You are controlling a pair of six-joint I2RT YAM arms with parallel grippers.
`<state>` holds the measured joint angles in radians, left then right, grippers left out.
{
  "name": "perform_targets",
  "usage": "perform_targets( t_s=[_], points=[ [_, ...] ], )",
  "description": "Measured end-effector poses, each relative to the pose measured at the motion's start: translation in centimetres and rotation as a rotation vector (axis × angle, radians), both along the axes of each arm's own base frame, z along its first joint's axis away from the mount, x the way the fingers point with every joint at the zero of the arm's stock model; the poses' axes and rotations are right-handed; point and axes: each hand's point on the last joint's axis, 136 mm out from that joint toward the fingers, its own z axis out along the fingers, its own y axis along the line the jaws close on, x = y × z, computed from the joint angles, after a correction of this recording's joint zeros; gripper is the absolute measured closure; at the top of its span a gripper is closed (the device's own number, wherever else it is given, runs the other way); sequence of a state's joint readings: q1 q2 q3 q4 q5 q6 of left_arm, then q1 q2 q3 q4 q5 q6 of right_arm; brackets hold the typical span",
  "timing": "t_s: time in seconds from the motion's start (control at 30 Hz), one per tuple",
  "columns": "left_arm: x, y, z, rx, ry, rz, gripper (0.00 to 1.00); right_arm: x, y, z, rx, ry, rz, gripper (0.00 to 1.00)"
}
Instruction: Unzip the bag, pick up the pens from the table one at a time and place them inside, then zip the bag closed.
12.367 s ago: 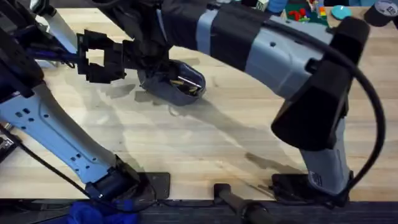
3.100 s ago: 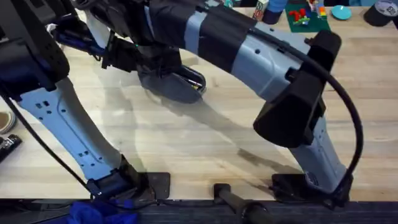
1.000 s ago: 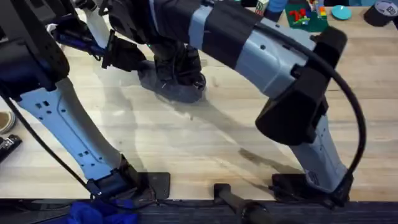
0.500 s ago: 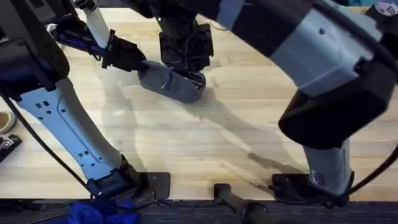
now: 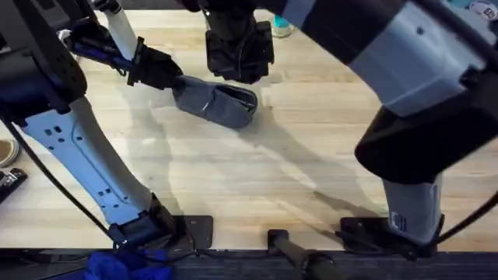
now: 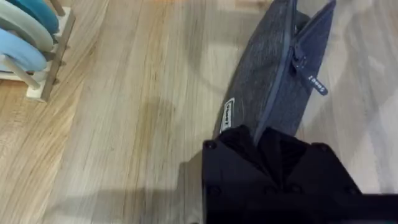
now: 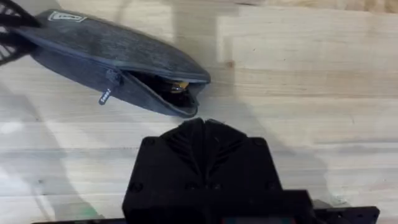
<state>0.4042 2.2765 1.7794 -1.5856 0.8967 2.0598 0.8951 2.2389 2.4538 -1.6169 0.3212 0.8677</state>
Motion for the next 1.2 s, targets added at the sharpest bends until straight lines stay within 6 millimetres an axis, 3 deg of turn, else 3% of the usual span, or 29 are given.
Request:
perform_targets(
  t_s=[0.23, 0.33, 0.57, 0.83, 1.03, 1.2],
  points=[
    [0.0, 0.0, 0.0, 0.000, 0.000, 0.000, 0.959, -0.1, -0.7, 2.5, 0.030, -0.053, -0.003, 0.973],
    [0.0, 0.0, 0.0, 0.000, 0.000, 0.000, 0.959, -0.3, -1.1, 2.7, 0.023, -0.053, -0.002, 0.974],
    [0.0, 0.0, 0.0, 0.000, 0.000, 0.000, 0.959, -2.1, -4.3, 1.5, -0.055, 0.002, -0.020, 0.974],
    [0.0, 0.0, 0.0, 0.000, 0.000, 0.000, 0.959, -3.1, -6.8, 0.1, 0.096, -0.026, -0.071, 0.974],
    [0.0, 0.0, 0.0, 0.000, 0.000, 0.000, 0.959, -4.4, -7.9, -1.0, 0.180, 0.003, -0.071, 0.971],
    [0.0, 0.0, 0.0, 0.000, 0.000, 0.000, 0.959, -4.7, -7.6, -1.2, 0.192, 0.023, -0.050, 0.972]
  ],
)
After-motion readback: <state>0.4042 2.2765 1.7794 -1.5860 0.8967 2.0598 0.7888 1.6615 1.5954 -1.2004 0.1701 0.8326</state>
